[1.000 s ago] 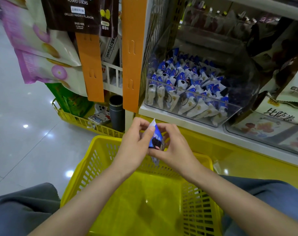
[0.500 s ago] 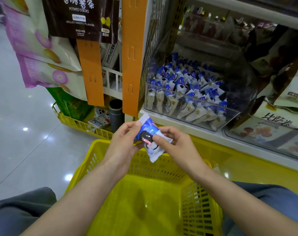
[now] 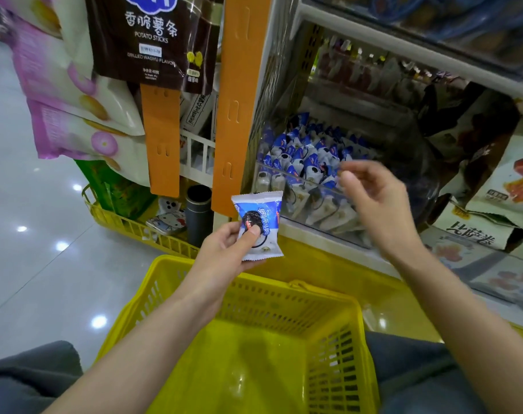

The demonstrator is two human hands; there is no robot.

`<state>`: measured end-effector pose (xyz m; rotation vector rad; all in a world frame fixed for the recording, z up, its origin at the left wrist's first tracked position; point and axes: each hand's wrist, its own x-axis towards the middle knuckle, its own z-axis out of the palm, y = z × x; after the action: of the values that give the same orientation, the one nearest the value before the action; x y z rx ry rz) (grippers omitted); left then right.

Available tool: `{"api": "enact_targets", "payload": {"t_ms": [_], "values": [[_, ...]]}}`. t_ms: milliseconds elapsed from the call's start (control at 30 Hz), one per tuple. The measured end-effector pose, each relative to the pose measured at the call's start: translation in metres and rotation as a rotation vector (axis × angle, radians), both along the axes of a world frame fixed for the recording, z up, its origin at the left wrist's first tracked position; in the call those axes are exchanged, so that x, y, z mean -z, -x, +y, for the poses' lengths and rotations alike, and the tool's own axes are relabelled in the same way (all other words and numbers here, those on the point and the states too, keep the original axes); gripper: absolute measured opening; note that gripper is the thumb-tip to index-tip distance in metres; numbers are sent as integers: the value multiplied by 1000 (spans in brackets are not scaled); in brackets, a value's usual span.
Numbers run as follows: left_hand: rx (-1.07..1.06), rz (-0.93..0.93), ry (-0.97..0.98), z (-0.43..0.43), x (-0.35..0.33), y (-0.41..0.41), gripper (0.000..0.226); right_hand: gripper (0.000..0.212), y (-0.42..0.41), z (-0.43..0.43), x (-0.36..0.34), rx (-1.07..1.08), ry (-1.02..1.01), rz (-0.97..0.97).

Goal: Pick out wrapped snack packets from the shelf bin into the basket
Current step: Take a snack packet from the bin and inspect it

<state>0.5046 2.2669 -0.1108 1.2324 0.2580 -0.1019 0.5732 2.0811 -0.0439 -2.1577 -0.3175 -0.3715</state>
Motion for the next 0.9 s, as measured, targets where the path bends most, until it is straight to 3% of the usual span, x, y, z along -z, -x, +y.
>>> {"api": "enact_targets", "payload": {"t_ms": [67,200,267,433,600,767,900], "values": [[-6,-8,3,0,-2,-1,22,17,-32,-9,-12,69,146,7],[-6,-27,-16,0,-5,-5,24,26,-79,-19,-9,25,495,310],[-9,-37,-13,1,-7,-6,24,26,-89,-22,-3,-7,565,356],[-14,-50,-8,3,-10,-5,27,4,-96,-15,0,-28,534,299],[-2,-60,-3,3,-12,-3,27,13,-95,-7,-2,-21,614,302],[-4,-118,2,5,-15,-2,17,21,-77,-3,-28,85,421,237],[3,-165,8,4,-20,0,23,11,-46,1,-54,40,250,6]]}}
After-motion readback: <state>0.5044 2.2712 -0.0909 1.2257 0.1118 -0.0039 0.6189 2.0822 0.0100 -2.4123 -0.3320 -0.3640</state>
